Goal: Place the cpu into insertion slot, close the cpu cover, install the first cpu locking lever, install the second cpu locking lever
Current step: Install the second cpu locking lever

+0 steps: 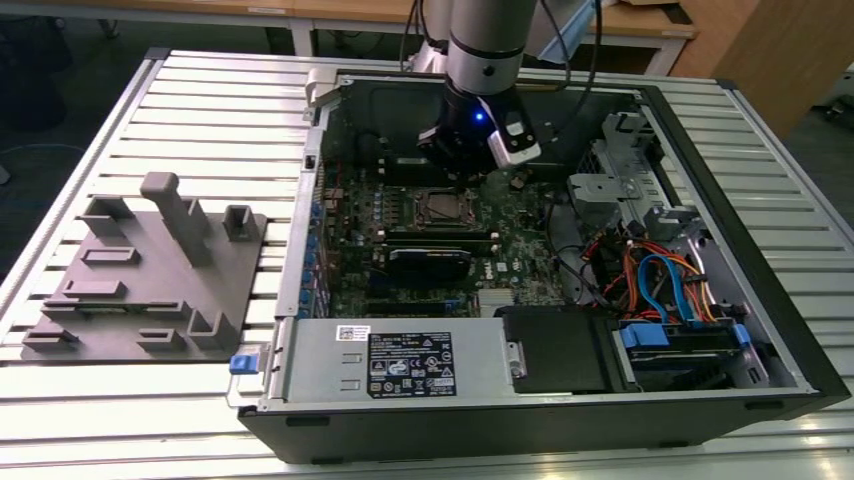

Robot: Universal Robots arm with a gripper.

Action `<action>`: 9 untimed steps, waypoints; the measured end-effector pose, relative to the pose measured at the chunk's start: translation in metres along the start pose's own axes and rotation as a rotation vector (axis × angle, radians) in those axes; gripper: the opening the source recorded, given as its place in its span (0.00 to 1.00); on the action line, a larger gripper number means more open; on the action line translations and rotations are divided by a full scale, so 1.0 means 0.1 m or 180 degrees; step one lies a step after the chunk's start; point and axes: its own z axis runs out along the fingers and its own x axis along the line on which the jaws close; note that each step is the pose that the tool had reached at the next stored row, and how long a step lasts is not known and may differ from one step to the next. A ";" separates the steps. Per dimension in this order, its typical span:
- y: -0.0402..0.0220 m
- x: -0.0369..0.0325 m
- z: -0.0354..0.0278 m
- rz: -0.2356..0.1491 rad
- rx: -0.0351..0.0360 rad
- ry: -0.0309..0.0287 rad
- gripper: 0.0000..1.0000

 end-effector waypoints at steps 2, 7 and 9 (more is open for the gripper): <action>-0.001 0.000 0.001 0.0001 0.0000 0.0000 0.10; -0.002 0.000 0.005 0.0000 0.0000 0.0000 0.10; -0.006 0.000 0.005 0.0000 0.0004 -0.0001 0.10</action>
